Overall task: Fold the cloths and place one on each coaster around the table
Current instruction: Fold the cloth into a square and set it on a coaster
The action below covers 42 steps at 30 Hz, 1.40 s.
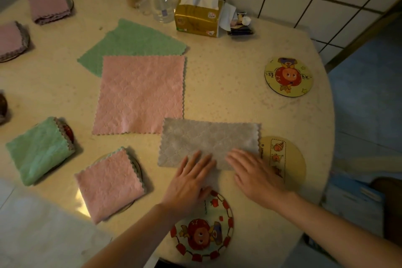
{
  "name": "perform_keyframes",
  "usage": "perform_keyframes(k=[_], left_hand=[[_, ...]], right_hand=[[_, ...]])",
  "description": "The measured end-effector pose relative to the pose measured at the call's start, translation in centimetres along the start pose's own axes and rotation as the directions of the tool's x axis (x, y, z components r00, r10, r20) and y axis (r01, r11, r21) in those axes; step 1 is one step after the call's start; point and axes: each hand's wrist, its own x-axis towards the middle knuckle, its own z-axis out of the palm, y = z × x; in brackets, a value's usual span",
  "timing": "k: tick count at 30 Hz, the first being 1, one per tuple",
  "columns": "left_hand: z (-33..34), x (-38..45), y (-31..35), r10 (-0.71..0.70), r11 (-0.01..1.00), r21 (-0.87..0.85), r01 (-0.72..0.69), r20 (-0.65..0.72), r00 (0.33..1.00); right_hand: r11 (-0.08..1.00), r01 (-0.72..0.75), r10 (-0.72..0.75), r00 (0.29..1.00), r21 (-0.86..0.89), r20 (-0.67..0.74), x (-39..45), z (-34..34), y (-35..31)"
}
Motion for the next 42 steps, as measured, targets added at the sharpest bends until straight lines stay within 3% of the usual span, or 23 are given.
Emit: perform_keyframes(k=[2,5,17,23,27,39,42], left_hand=[[0.7,-0.4,-0.4,-0.039,0.999,0.029,0.038,0.058,0.998],[0.6,-1.4,-1.8,-0.045,0.995,0.089,0.037,0.094,0.995],[-0.6,-4.6,-4.0,-0.238,0.968,0.081,0.236,0.015,0.971],[-0.2,-3.8,-3.7,-0.263,0.958,0.106,0.267,-0.047,0.964],[-0.1,-3.7,-3.8,-0.269,0.958,0.089,0.271,-0.038,0.962],[-0.9,-2.7,-1.5,-0.302,0.95,0.06,0.306,-0.074,0.95],[-0.5,-2.5,2.1,-0.116,0.991,0.051,0.121,-0.084,0.99]], right_hand=[[0.992,0.088,-0.08,0.993,-0.093,0.087,-1.3,1.5,0.2],[0.989,0.103,-0.086,0.984,-0.107,0.155,-2.9,2.4,1.4],[0.96,0.173,-0.142,0.979,-0.222,0.149,-1.6,1.7,1.2],[0.949,0.073,0.009,0.966,-0.306,0.259,-0.1,0.8,-0.4],[0.946,0.024,0.05,0.974,-0.324,0.219,0.5,0.7,-1.2],[0.987,0.145,-0.144,0.989,-0.069,0.021,-2.3,-3.8,0.2],[0.978,0.207,-0.208,0.978,-0.036,-0.018,-5.0,-4.0,-2.1]])
